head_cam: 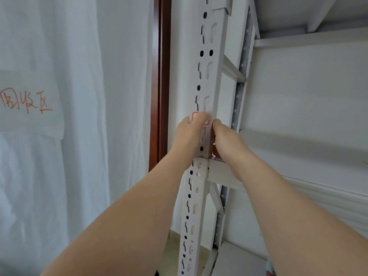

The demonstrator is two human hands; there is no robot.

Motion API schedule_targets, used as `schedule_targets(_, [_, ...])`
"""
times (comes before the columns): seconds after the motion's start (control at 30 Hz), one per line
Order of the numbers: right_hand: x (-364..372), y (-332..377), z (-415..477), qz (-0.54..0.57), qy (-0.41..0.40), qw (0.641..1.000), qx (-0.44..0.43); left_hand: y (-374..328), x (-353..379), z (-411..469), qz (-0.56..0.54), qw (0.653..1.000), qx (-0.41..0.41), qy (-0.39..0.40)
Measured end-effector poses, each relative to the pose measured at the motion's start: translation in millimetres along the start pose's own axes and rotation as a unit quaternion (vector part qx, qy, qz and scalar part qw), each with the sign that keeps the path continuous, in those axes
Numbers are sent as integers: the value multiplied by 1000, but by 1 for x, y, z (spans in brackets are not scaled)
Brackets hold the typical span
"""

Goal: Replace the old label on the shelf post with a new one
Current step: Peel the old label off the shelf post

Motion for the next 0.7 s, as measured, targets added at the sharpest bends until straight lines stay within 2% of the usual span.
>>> schedule_targets(0.43, [-1,1,-1,14,-9,1000,1,-2,-1,-1,12,1000,-4,-29])
schedule_targets(0.7, [0,0,-2,27,-3,1000,6,-3,0,-5,24,1000,-16,4])
Point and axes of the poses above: each hand's wrist, its own z-axis towards the middle knuckle, its own x-axis out of the palm, y = z × x, the point moved 8 cm from there along z, towards the middle knuckle, and after that the axes turned 1 degree about z, right-handed, at the moved point
